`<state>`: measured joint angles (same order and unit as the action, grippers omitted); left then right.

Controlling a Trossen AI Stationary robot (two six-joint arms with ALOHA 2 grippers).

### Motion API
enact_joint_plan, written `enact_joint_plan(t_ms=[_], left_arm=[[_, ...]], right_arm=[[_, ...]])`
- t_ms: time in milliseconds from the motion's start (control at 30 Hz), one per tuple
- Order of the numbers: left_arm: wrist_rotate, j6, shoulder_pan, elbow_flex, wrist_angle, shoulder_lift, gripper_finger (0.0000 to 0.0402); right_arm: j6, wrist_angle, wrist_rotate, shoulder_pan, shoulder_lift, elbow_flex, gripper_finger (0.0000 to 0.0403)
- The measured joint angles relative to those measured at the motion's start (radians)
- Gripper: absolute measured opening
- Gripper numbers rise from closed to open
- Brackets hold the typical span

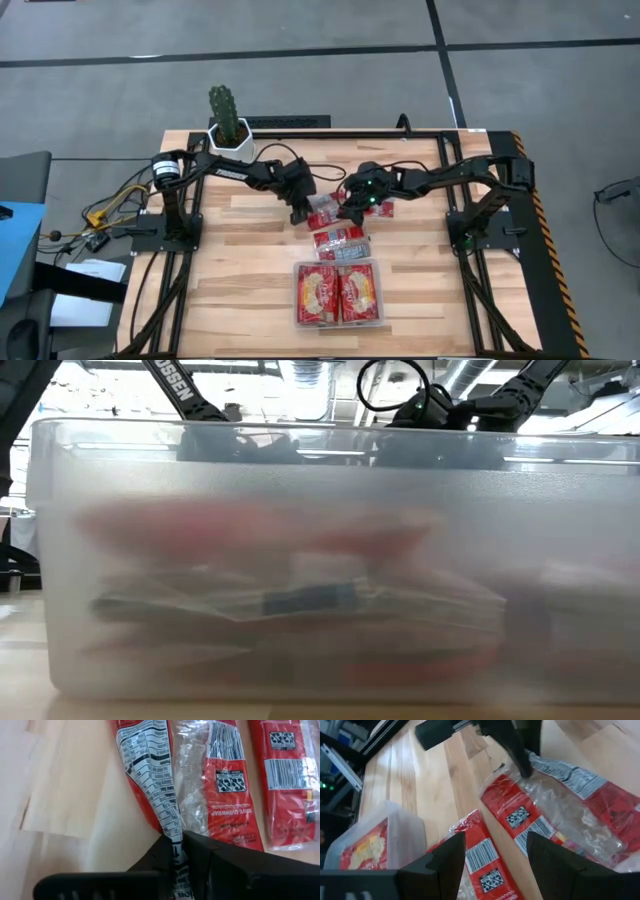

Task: Sort popcorn bags into baskets
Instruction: Put the red popcorn bag into the transparent bin

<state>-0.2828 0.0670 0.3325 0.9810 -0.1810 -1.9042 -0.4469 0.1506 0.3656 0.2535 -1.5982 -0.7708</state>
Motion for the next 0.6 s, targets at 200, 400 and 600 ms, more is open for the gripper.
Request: enact_joint_plan(t_ms=[200,400,600], left_arm=[[0.040,-0.023,-0.009,0.011,-0.058,0.059,0.0005],[0.103,-0.031,-0.021,0.029,-0.084,0.149,0.0000],[0.139,-0.044,-0.045,0.032,-0.077,0.227,0.0000]], right_arm=[[0.003,-0.094,-0.001,0.067,0.065,0.000,0.0234],[0.090,-0.200,-0.027,0.148,0.160,0.000,0.0234],[0.113,-0.221,-0.024,0.195,0.145,0.000,0.0234]])
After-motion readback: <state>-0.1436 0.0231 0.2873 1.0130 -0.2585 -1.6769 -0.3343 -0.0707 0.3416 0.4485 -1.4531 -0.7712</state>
